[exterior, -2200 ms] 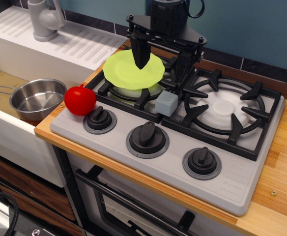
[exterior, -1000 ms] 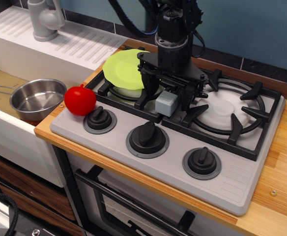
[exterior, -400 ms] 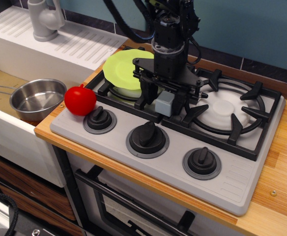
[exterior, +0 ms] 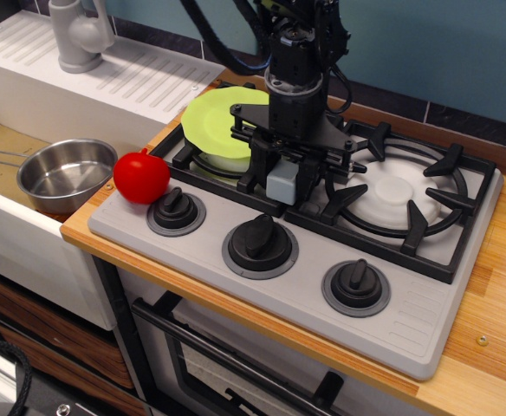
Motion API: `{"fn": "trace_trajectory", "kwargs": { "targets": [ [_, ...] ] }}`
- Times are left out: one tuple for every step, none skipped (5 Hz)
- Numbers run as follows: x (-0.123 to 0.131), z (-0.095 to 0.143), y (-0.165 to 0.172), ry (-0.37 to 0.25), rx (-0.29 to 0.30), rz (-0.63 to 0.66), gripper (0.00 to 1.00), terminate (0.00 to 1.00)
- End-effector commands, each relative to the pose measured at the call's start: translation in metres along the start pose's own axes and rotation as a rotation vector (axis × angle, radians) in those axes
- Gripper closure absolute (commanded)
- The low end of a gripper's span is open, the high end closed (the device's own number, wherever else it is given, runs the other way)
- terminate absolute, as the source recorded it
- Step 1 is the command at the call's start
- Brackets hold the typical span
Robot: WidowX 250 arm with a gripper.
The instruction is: Put cube on plate and smalltomato in pot or pan in sink
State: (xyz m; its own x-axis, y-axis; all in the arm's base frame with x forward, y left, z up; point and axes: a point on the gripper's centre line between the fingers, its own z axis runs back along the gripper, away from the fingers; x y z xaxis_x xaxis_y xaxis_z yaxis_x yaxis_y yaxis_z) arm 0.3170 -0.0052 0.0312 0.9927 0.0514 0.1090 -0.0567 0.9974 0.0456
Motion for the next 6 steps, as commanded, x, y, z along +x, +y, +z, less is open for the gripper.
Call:
{"fn": "trace_trajectory", "kwargs": {
  "targets": [
    [0.017, 0.039, 0.005, -0.048, 0.012, -0.002, 1.0, 0.0],
    [0.022, 0.05, 0.009, -0.04, 0.028, -0.005, 1.0, 0.0],
    [0.03, 0.058, 0.016, -0.037, 0.033, -0.025, 1.0, 0.0],
    [0.04, 0.065, 0.031, -0.036, 0.031, -0.064, 1.0, 0.0],
    [0.051, 0.067, 0.056, -0.043, 0.039, -0.113, 1.0, 0.0],
    [0.062, 0.064, 0.081, -0.053, 0.035, -0.155, 1.0, 0.0]
  ]
}}
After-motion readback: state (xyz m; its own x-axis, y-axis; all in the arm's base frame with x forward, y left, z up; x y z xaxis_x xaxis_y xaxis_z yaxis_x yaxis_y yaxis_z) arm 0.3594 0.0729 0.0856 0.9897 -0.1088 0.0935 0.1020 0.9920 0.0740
